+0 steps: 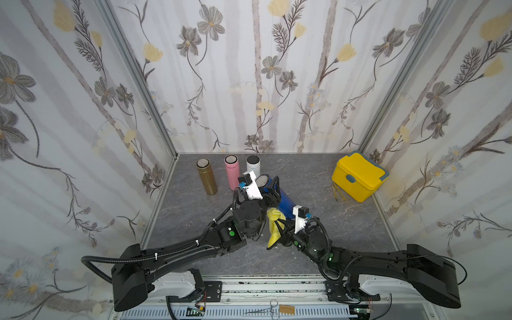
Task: Wipe the surface of the thermos
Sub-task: Wipe the dirt from the surface of the thermos.
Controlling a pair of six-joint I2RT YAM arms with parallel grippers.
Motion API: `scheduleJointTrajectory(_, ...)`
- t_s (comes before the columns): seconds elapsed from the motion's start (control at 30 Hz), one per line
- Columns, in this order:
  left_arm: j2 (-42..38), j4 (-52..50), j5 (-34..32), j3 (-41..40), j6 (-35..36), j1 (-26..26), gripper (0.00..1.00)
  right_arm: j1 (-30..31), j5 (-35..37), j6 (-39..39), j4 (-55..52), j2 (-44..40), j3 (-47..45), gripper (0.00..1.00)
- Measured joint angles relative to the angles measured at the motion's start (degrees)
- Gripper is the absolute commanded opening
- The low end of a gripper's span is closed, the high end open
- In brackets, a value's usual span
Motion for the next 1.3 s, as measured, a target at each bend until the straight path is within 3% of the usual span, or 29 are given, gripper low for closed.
scheduleJointTrajectory(0.2, 5.40, -9.11, -12.04, 7.61, -7.61, -3.48, 0.00, 0.92, 2.51, -0.52, -0.07, -0.31, 4.48, 0.00)
scheduleJointTrajectory(0.53, 10.38, -24.04, -23.37, 15.04, -20.09, -5.20, 0.00, 0.96, 11.96, 6.54, 1.27, -0.52, -6.32, 0.00)
scheduleJointTrajectory(0.73, 13.55, -34.45, -25.33, 21.49, -29.09, -5.29, 0.00, 1.29, 11.78, 5.60, 0.61, -0.22, 0.68, 0.00)
scheduleJointTrajectory(0.9, 15.04, -39.15, -25.99, 24.24, -32.24, -5.25, 0.00, 1.44, 9.79, 3.96, 0.50, 1.20, 5.09, 0.00)
scheduleJointTrajectory(1.3, 19.23, -58.84, -26.03, 32.74, -46.56, -5.42, 0.00, 1.31, 17.55, 6.49, 5.79, 6.05, -3.34, 0.00)
